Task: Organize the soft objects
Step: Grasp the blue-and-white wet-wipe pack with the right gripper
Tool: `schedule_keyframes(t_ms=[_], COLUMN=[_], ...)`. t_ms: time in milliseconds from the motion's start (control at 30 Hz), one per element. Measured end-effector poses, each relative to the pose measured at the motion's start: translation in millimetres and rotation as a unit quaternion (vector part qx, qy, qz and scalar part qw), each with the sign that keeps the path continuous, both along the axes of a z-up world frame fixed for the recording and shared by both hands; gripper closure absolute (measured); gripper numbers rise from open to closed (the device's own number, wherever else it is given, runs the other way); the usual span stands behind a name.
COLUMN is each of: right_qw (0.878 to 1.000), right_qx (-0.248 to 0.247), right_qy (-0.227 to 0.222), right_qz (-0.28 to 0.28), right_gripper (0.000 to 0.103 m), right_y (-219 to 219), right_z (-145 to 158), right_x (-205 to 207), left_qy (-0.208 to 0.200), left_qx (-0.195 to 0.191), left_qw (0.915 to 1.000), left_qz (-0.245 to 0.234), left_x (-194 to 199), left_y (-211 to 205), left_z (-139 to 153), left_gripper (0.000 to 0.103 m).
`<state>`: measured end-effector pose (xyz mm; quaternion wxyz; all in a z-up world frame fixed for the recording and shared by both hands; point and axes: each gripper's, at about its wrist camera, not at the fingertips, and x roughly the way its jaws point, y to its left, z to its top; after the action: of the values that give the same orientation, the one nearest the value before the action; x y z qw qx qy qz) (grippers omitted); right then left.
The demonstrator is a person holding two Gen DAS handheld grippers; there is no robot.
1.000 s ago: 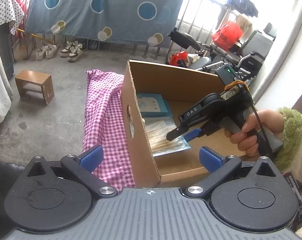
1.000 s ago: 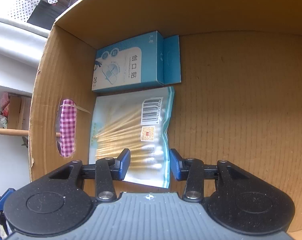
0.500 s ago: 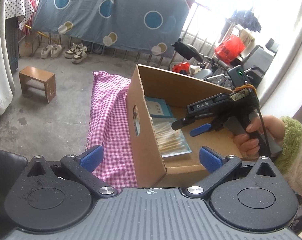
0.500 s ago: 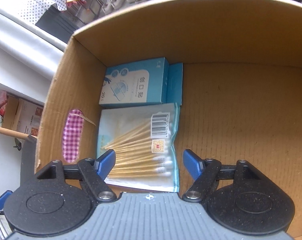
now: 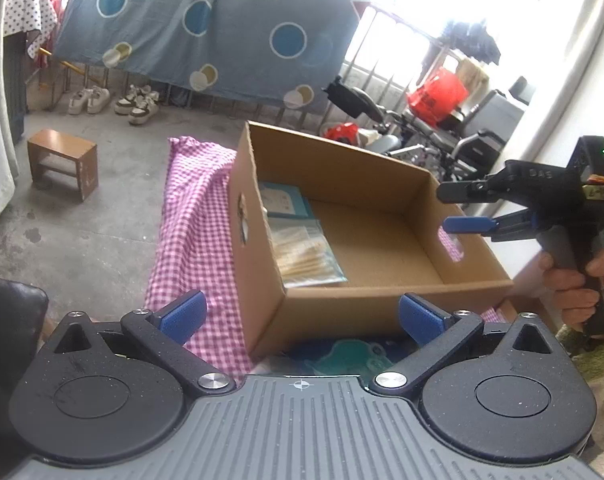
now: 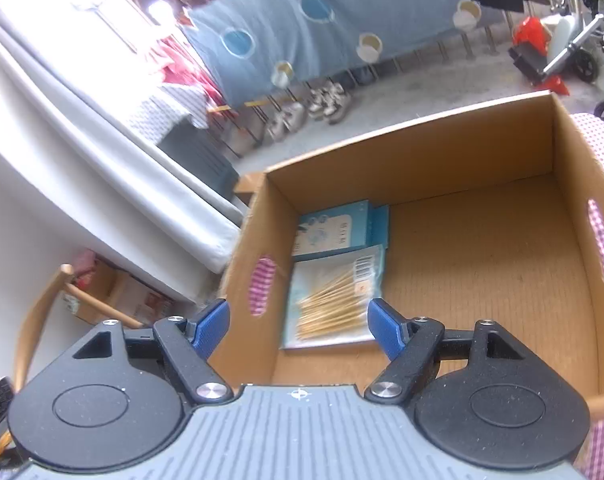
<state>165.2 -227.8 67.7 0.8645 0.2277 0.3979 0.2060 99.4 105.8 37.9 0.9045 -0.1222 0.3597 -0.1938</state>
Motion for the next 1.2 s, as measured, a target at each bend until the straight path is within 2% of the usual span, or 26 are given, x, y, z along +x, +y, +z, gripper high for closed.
schedule_keyframes(t_ms=[100,233,367,500,700,933,1200], right_qw=[1.000,0.999,0.996,0.990,0.984,0.980,0.985], right_qx=[0.017,0.029,0.005,-0.005,-0.024,-0.008,-0.006], right_qy=[-0.006,0.038,0.092,0.144,0.178,0.196,0.169], right_qz=[0.002,0.010,0.009,0.006,0.013,0.020,0.016], right_gripper=[0.024,0.027,0.037,0.037,0.037,0.036,0.049], right_y=[-4,5,17,21,29,34,33], right_z=[1,-30,-69,-98,-119,-133,-122], right_x=[-37,-61,-62,-52,-38,-28,-41], left_qy=[0.018,0.053,0.070,0.092,0.118,0.131,0.120], left_qx=[0.006,0.018,0.035,0.055,0.052,0.042,0.048], left_qw=[0.9994,0.9969,0.9940,0.9906,0.9864,0.9839,0.9845], left_qz=[-0.028,-0.056,-0.076,-0.084,-0.102,-0.114,-0.118], left_x=[-4,-1,7,13,21,24,15], left_y=[-14,-36,-55,-67,-72,-76,-82], left_z=[-8,-27,-43,-59,-71,-77,-66], left_gripper=[0.000,0.001,0.003,0.009,0.013,0.013,0.015])
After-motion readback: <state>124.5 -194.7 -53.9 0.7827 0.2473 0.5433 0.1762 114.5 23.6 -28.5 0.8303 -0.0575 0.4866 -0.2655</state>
